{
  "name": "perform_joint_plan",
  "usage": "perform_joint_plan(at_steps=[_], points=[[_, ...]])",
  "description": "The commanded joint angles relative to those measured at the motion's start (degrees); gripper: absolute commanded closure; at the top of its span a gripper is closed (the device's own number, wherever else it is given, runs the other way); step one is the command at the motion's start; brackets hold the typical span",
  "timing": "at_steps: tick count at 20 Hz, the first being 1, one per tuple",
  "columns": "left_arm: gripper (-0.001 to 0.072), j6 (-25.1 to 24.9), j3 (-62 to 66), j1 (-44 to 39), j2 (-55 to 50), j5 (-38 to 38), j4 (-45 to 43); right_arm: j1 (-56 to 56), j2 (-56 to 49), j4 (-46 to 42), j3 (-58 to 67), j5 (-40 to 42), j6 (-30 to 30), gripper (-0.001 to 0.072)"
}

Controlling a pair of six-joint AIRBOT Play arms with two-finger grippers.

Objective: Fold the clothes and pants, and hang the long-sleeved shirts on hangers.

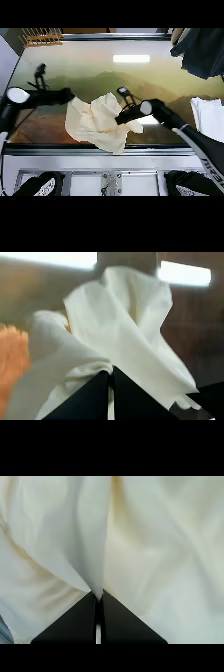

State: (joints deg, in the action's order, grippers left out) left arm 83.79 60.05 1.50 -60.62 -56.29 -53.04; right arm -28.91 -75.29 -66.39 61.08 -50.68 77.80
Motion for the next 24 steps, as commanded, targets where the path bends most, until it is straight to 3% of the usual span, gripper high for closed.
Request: perform_joint_plan(at_steps=[1, 8, 14, 20, 24], points=[[0.0701, 0.02, 11.67, 8.55, 7.63, -1.01, 0.33, 9.40, 12.13, -9.35, 8.46, -6.75, 0.02, 0.0704], [0.0701, 0.02, 31.34, 16.90, 23.78, 2.19, 0.26, 27.41, 34.95, -9.33, 16.13, -5.57, 1.40, 0.0704], [0.0701, 0.22, 37.29, 18.14, 29.20, 3.76, 0.59, 31.30, 41.11, -9.29, 16.09, -11.43, 5.01, 0.0704], [0.0701, 1.38, 29.29, 18.14, 29.46, -1.33, 0.61, 31.30, 37.83, -9.29, 15.06, -27.52, 14.45, 0.0704], [0.0701, 1.51, 13.20, 17.90, 29.42, -3.39, 0.61, 31.30, 32.50, -9.31, 6.84, -26.64, 14.43, 0.0704]])
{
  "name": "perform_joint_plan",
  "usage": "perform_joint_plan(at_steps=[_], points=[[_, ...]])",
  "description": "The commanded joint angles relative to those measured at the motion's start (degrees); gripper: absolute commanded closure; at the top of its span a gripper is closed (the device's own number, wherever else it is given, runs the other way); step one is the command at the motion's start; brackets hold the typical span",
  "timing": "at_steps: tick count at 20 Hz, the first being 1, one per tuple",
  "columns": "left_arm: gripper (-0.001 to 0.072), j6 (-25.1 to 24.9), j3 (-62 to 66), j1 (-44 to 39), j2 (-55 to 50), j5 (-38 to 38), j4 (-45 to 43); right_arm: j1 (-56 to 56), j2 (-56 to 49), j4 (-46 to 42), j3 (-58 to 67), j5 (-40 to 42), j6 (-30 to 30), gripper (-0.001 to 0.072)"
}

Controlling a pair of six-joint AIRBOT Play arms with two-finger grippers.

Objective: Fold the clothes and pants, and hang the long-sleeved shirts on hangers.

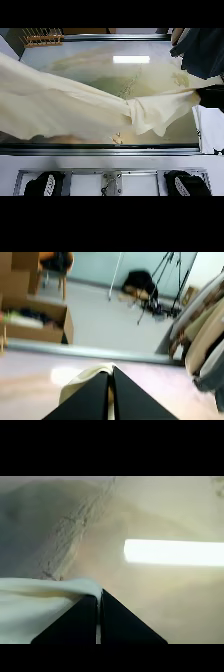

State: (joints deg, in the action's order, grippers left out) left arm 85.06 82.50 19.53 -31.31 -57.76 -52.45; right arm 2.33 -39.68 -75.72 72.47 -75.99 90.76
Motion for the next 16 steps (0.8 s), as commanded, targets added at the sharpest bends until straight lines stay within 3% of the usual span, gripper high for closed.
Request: perform_joint_plan(at_steps=[1, 5, 6, 7, 8, 13, 16], points=[[0.0701, 0.24, -14.10, -0.81, 0.11, -2.27, 0.04, 0.07, -5.03, 0.02, -7.17, 1.42, 1.44, 0.0703], [0.0701, 0.24, -32.44, -8.31, -1.44, -2.14, -0.07, 0.07, -17.57, 0.94, -12.07, 18.21, 1.44, 0.0674], [0.0701, 0.22, -35.65, -10.73, -2.99, -1.66, -0.68, 0.07, -20.81, 2.16, -11.74, 20.83, 1.44, 0.0485], [0.0701, 0.24, -38.18, -13.09, -5.11, -0.33, -1.92, 0.07, -23.91, 3.34, -11.30, 22.21, 1.42, 0.0166], [0.0701, 0.26, -39.63, -14.95, -7.54, 1.38, -3.04, 0.09, -25.92, 3.32, -10.86, 22.01, 1.42, 0.0043], [0.0702, 0.24, -38.97, -16.63, -18.01, 2.84, -3.43, 4.61, -26.45, 1.09, -12.90, 11.80, -1.22, 0.0052], [0.0701, 0.22, -37.75, -16.68, -21.42, 0.79, -3.43, 10.75, -24.74, 2.62, -22.29, 7.85, 1.20, 0.0052]])
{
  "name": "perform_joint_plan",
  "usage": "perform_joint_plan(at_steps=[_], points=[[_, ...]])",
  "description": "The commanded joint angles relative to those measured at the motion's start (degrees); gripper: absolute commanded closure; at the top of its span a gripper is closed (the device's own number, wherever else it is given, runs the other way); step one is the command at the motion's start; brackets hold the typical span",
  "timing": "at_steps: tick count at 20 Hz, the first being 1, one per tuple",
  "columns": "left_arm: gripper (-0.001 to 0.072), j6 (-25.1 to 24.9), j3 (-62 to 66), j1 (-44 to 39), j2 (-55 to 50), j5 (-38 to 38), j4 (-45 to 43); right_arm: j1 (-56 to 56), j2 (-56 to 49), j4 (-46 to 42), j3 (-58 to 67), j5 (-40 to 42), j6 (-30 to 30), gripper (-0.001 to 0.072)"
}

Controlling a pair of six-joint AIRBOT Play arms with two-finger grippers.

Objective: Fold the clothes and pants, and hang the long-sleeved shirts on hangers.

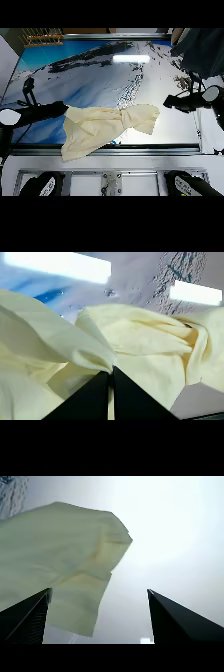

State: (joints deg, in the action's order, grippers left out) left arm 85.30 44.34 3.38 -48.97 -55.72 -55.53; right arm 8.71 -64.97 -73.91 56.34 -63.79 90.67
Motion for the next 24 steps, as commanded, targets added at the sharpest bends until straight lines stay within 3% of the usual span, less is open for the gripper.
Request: perform_joint_plan(at_steps=[1, 6, 10, 14, 15, 17, 18, 19, 21, 24], points=[[0.0701, -0.02, 0.79, -0.52, -4.52, -1.20, -0.35, 5.90, 0.70, 2.95, -10.54, -3.15, 3.34, 0.0052], [0.0701, -0.02, 0.76, -0.52, -4.96, 0.55, -0.35, 4.72, 0.66, 19.91, -25.83, 14.25, 3.65, 0.0052], [0.0701, -0.04, 0.76, -0.52, -4.96, 0.55, -0.37, -4.09, -0.72, 21.70, -27.12, 22.53, 3.67, 0.0052], [0.0701, -0.02, 0.76, -0.52, -4.96, 0.50, -0.37, -10.64, -3.74, 22.27, -27.08, 24.59, 3.65, 0.0054], [0.0701, -0.04, 0.79, -0.52, -4.96, 0.52, -0.37, -11.47, -3.89, 22.34, -27.06, 24.61, 3.54, 0.0130], [0.0701, -0.04, 0.79, -0.50, -4.94, 0.94, -0.42, -11.85, -3.54, 22.34, -26.73, 24.22, -0.31, 0.0545], [0.0701, -0.04, 0.90, -0.24, -4.63, 1.42, -0.42, -11.69, -2.93, 22.29, -26.21, 23.61, -1.84, 0.0660], [0.0701, -0.02, 1.25, 0.50, -3.74, 2.34, -0.39, -11.21, -1.64, 21.86, -24.90, 22.34, -4.22, 0.0704], [0.0701, -0.02, 5.84, 3.78, -0.72, 2.60, -0.37, -8.74, 2.62, 17.44, -18.99, 18.05, -7.39, 0.0704], [0.0701, 0.02, 19.69, 9.62, 6.14, 2.78, 0.17, -2.58, 11.54, 9.77, -3.26, 10.05, -7.58, 0.0704]])
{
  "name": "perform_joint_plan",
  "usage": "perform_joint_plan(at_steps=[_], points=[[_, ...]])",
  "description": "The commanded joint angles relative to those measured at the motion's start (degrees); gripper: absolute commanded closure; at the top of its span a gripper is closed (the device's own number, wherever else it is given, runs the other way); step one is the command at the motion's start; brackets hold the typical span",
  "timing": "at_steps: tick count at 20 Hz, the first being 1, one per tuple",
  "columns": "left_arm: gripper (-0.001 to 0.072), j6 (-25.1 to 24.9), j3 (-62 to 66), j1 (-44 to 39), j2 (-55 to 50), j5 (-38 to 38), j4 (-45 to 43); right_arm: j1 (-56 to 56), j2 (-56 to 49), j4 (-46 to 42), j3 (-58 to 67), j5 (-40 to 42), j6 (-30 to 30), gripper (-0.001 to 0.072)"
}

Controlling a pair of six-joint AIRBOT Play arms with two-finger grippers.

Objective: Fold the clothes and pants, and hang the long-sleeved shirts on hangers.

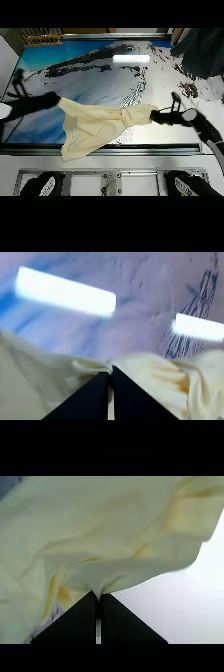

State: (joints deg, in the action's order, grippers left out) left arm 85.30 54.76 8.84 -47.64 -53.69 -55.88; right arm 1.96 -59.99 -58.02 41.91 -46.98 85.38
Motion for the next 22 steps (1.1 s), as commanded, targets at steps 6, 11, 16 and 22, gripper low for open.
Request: perform_joint_plan(at_steps=[6, 11, 16, 22], points=[[0.0701, 0.20, 33.09, 5.66, 16.76, 3.48, 0.55, 10.78, 21.46, -3.43, 33.81, -6.99, -2.03, 0.0704], [0.0701, 0.24, 43.15, 5.68, 20.50, 5.64, 0.59, 10.78, 29.90, 0.07, 35.76, -4.20, -1.09, 0.0704], [0.0701, 0.22, 54.36, 5.66, 15.28, 2.47, 0.59, 10.78, 33.33, 0.26, 35.76, -3.96, 0.35, 0.0704], [0.0701, 0.24, 62.12, 5.66, 4.50, -2.54, 0.61, 10.78, 33.81, 0.26, 35.74, -4.09, 0.35, 0.0705]])
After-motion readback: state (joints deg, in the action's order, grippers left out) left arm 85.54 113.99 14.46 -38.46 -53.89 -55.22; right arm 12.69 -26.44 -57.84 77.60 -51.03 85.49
